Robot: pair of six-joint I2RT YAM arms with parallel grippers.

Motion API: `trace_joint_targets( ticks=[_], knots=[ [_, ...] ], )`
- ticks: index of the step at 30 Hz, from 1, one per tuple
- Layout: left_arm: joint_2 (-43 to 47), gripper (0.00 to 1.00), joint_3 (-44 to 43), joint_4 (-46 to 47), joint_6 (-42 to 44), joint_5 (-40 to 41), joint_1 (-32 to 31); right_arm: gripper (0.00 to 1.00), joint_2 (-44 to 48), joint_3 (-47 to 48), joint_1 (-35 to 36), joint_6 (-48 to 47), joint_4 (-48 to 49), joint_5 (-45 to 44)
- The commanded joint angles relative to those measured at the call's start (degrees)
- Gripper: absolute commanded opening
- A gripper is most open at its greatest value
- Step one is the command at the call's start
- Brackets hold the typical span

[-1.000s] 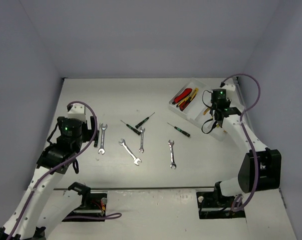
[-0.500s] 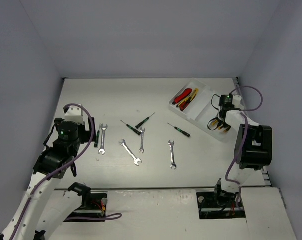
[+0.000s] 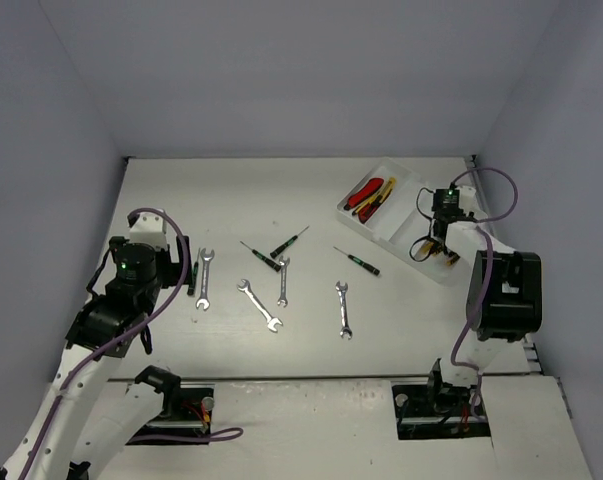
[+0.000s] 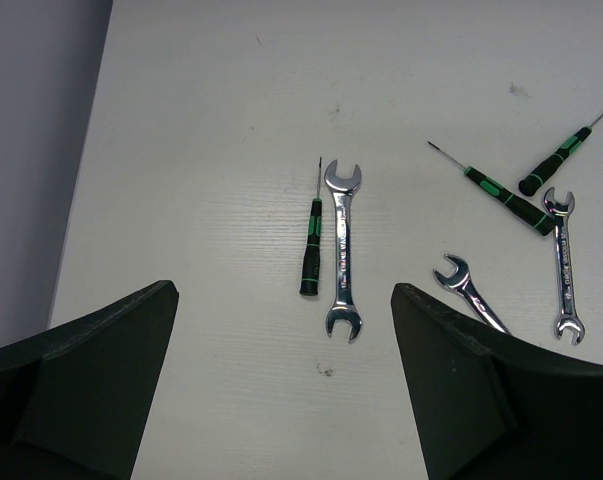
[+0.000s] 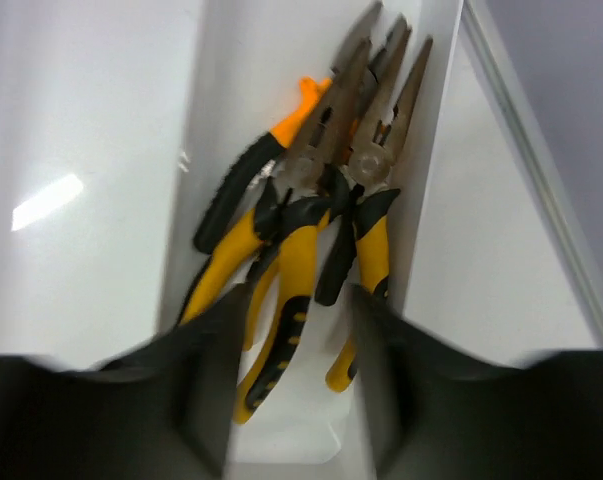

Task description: Sort the tools into containers

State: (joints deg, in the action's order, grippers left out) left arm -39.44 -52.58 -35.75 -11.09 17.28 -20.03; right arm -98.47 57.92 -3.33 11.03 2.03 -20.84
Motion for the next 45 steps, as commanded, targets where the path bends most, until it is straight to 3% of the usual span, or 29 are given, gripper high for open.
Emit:
trace_joint_targets(
  ticks=[1,4,8,11,14,18,23,33,41,45],
  knots=[
    [-1.07,0.85,-0.33,2.62,0.55,-0.67,0.6,0.49,9.91,1.06,7.91,-0.25,0.6,-4.86],
    [-1.24,0.85,-0.33,2.65,0.55,-1.13,0.89,0.51,15.7,-0.22,12.51,2.0,-0.96,-3.78],
    [-1.85,0.85,-0.42,2.59,0.28,-2.68,1.63,0.55,22.76,-3.97,16.69,5.86,-1.5,3.93],
    [-2.21,0.85,-0.42,2.62,0.28,-3.2,1.83,0.66,24.94,-7.03,18.89,8.47,-1.76,11.8],
    [-2.3,0.85,-0.42,2.7,0.19,-3.38,1.91,0.68,24.96,-10.2,24.85,11.97,-1.76,16.43],
    [-2.68,0.85,-0.33,2.79,0.19,-3.56,1.91,0.61,21.14,-11.48,34.84,16.2,-4.62,14.35],
    [-3.7,0.85,-0.22,2.63,0.17,-3.81,1.92,0.58,15.12,-10.24,42.52,21.54,-9.35,10.22],
    [-4.31,0.85,-0.16,2.68,0.12,-4.16,2.01,0.48,8.53,-10.24,46.77,25.31,-10.29,10.21],
    [-3.89,0.85,-0.16,2.61,0.19,-4.1,2.01,0.27,5.42,-12.38,47.01,27.19,-10.63,11.44],
    [-3.8,0.85,-0.16,2.61,0.2,-4.26,2.01,0.06,3.45,-12.06,47.78,27.22,-11.49,11.26]
  ],
)
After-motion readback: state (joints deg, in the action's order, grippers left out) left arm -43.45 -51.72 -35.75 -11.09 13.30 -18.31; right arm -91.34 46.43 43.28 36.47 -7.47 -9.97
